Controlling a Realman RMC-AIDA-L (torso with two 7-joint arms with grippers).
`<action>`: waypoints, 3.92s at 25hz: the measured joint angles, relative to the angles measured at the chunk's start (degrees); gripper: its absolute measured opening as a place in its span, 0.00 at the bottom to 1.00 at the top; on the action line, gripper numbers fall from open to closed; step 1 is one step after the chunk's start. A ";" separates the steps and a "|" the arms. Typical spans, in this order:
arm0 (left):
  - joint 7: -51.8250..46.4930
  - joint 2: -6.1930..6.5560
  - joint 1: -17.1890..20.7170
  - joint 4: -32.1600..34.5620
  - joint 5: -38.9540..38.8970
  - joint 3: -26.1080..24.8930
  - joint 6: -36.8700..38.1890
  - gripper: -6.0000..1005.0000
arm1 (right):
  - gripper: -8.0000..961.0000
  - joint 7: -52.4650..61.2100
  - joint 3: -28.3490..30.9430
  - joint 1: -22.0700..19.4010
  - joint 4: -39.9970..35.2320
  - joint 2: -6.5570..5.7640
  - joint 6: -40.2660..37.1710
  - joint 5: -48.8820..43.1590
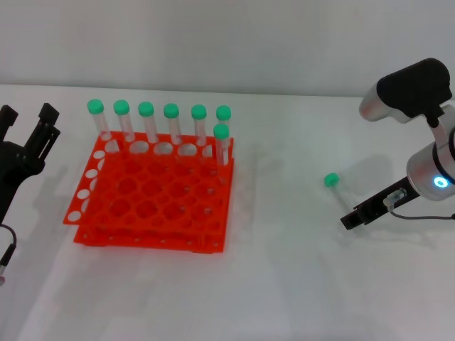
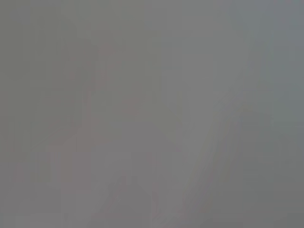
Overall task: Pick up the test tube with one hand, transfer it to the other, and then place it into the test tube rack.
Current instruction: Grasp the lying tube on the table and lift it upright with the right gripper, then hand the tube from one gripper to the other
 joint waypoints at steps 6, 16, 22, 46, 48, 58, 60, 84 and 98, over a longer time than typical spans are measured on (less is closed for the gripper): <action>0.00 0.00 0.19 0.00 -0.01 0.08 0.00 0.80 | 0.55 1.39 -1.29 1.04 1.03 0.09 -0.62 -0.54; 0.00 -0.09 0.99 0.01 0.02 0.09 -0.14 0.80 | 0.53 2.04 -2.51 2.87 3.07 0.23 -0.75 -1.89; 0.00 -0.09 1.45 0.01 0.03 0.09 -0.24 0.80 | 0.49 4.61 -4.60 4.20 4.30 0.20 -1.30 -4.15; -0.14 -0.17 2.56 -0.09 0.08 0.08 0.02 0.80 | 0.23 5.38 -7.32 5.96 4.81 0.22 -0.50 -4.00; -0.34 -0.18 2.65 -0.09 0.08 0.09 0.16 0.80 | 0.22 5.13 -7.09 5.18 3.36 0.10 -0.55 -3.90; -1.03 0.01 2.80 0.30 0.40 1.83 4.37 0.80 | 0.21 0.79 -1.83 -3.05 -10.66 -0.11 -0.58 -3.11; -2.64 0.25 2.21 0.63 0.65 3.75 5.00 0.80 | 0.21 -1.21 -0.94 -5.37 -13.71 -0.11 -1.51 -1.85; -41.23 5.48 -17.16 9.98 33.40 10.52 -9.38 0.80 | 0.24 -50.98 0.79 -17.81 -12.36 -0.10 -17.36 42.35; -41.75 4.39 -17.32 13.90 36.12 10.11 -12.21 0.79 | 0.25 -54.80 -0.96 -16.73 -10.29 0.05 -17.76 44.03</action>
